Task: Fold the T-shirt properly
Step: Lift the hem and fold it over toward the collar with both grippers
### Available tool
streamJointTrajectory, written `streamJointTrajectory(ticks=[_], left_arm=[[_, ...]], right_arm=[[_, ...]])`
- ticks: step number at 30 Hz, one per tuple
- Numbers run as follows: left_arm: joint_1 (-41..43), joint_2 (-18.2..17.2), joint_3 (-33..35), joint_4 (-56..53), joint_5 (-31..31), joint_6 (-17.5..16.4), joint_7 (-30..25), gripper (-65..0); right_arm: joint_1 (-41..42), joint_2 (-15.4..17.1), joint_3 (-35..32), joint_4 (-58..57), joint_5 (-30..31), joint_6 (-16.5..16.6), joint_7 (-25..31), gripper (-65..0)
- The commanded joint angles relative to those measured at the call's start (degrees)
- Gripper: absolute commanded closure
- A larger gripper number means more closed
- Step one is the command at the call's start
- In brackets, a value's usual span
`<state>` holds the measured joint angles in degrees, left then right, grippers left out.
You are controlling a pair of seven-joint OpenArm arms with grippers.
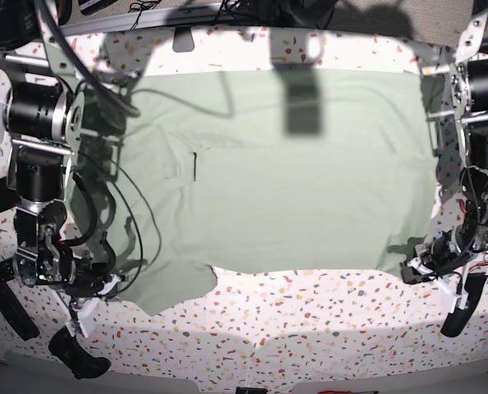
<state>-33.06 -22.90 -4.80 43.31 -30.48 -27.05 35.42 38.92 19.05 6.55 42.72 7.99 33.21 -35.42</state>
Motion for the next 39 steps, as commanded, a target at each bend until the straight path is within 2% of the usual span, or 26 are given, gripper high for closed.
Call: streamJointTrajectory(ticks=[1, 8, 15, 21, 24, 28, 33, 39], left_arm=[[-2.03, -0.94, -0.09, 1.7, -1.44, -0.2, -0.2, 0.0], [0.94, -0.94, -0.11, 8.41, -1.51, -0.22, 0.66, 0.0], [4.81, -0.94, -0.09, 14.43, -1.53, 0.02, 1.6, 0.0], [4.79, -0.94, -0.11, 14.86, -1.55, 0.04, 2.6, 0.0], [4.79, -1.03, -0.11, 16.02, -1.53, 0.74, 6.19, 0.0], [5.14, -2.82, -0.11, 17.99, -1.64, 3.13, 7.43, 0.0], [8.55, -6.69, -0.11, 23.96, -7.72, 3.23, 11.28, 0.0], [15.93, -7.91, -0.09, 31.28, -7.74, 3.23, 11.28, 0.0]], right_arm=[[2.47, 0.66, 0.2, 0.83, 1.55, 0.92, 1.57, 0.0], [0.92, 0.61, 0.2, 3.19, 2.01, 0.98, 1.86, 0.0], [-7.48, 0.63, 0.2, 17.49, 2.75, 0.7, 1.07, 0.0], [-14.21, 0.63, 0.2, 28.37, 2.75, -3.13, 0.81, 0.0], [-17.22, 0.63, 0.39, 33.14, 2.73, -4.15, -0.48, 0.0], [-21.4, 0.61, 1.88, 38.93, 2.73, -4.28, -1.95, 0.0], [-25.81, 0.61, 5.14, 44.11, 2.75, -4.79, -3.37, 0.0], [-30.47, 0.61, 8.94, 49.55, 2.75, -4.76, -3.67, 0.0]])
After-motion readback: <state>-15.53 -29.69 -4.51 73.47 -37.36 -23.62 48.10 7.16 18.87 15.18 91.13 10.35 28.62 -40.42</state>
